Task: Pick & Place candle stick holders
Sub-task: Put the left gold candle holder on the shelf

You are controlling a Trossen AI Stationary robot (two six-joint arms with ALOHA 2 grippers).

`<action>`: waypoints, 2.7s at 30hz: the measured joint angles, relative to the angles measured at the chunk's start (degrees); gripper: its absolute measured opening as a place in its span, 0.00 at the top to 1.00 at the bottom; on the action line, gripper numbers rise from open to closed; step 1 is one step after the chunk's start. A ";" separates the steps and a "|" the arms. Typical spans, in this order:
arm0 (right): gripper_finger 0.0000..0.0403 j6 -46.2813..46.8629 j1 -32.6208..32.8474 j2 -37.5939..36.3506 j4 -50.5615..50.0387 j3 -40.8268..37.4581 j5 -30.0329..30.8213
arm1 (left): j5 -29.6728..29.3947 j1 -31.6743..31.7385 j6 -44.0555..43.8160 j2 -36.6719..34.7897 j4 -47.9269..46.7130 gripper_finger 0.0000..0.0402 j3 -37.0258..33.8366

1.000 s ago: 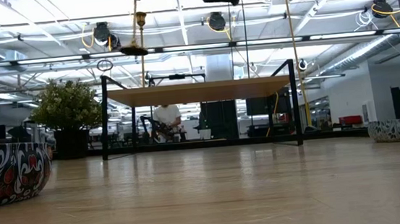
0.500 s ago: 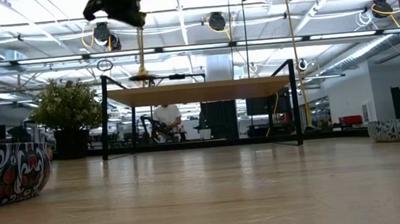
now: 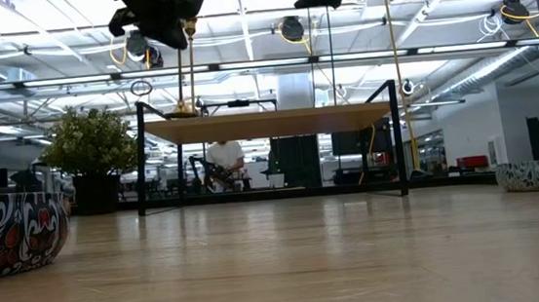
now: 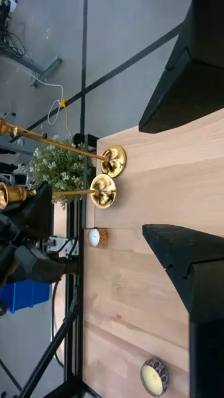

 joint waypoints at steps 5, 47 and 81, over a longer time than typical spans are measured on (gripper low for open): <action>0.40 -0.20 -0.23 0.00 0.02 0.00 0.13 | 0.90 1.56 0.01 0.00 -0.04 0.96 0.00; 0.39 -0.02 -1.03 0.00 0.07 0.00 0.17 | 4.30 2.39 -5.15 1.62 -1.69 0.94 -0.02; 0.40 0.02 -1.05 0.02 0.51 -0.02 0.15 | 7.34 2.34 -8.06 -1.07 -6.03 0.79 -0.07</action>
